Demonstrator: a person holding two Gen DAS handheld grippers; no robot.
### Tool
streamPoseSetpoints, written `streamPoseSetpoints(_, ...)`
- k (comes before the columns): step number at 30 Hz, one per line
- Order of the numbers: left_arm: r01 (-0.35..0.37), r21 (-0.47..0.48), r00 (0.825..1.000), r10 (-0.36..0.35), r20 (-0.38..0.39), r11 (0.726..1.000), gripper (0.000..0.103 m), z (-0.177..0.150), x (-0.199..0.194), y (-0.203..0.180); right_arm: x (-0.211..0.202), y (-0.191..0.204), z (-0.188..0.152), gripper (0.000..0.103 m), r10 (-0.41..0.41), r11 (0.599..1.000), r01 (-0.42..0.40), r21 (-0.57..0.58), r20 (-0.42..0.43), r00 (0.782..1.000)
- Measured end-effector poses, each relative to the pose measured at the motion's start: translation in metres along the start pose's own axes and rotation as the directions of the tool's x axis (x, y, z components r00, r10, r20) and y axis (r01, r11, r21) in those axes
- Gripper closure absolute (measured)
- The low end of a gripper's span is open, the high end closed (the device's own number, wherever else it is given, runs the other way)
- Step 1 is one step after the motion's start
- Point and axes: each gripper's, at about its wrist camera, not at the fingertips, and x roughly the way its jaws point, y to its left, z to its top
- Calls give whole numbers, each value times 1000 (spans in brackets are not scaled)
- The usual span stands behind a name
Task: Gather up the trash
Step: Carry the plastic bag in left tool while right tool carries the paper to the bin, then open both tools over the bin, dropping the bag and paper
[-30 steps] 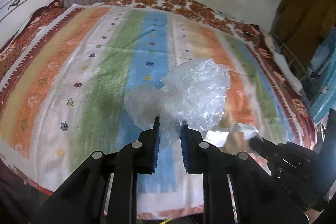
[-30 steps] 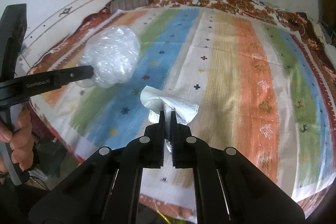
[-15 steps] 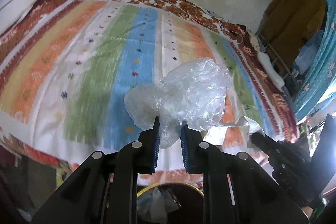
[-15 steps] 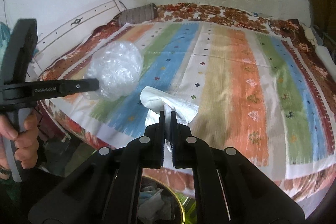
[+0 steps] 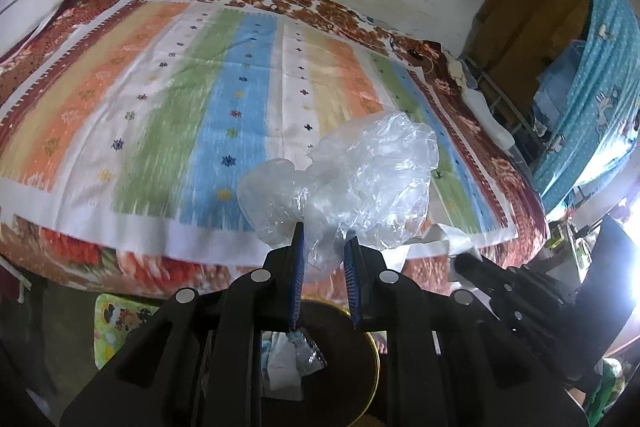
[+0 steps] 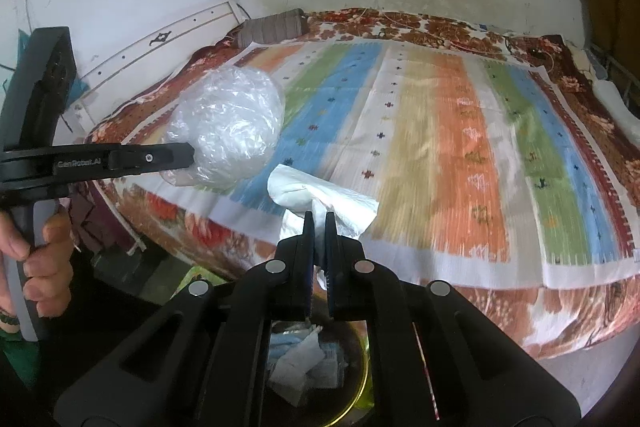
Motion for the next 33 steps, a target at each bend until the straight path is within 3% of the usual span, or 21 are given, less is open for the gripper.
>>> streamPoseSetpoints(7,7,-7,1000,-7,-28,1000,86,-34,-6,-1,-10,12,-27,99,13,1000,-13,18,-14,1000)
streamPoseSetpoints(14,-33,27,997,35,-65,999,86,-66,-3,-8,-3,12,-57,99,11,998,-5,63,-97,995)
streamPoseSetpoints(20,-63,17,986,65,-155,998,85,-97,11,-5,4,13,-76,99,-17,997,29,71,-160,987)
streamPoseSetpoints(23,-87,1,978,85,-193,996,85,-108,18,-3,15,16,-89,99,2,996,19,92,-225,974)
streamPoseSetpoints(29,-129,-80,953,101,-286,988,85,-122,38,12,37,22,-108,99,-47,994,76,75,-324,945)
streamPoseSetpoints(32,-168,-135,932,113,-344,977,79,-126,52,25,52,18,-118,96,-30,991,78,108,-389,921)
streamPoseSetpoints(33,-174,-145,928,112,-356,974,72,-127,55,28,57,17,-121,92,-13,989,70,127,-406,914)
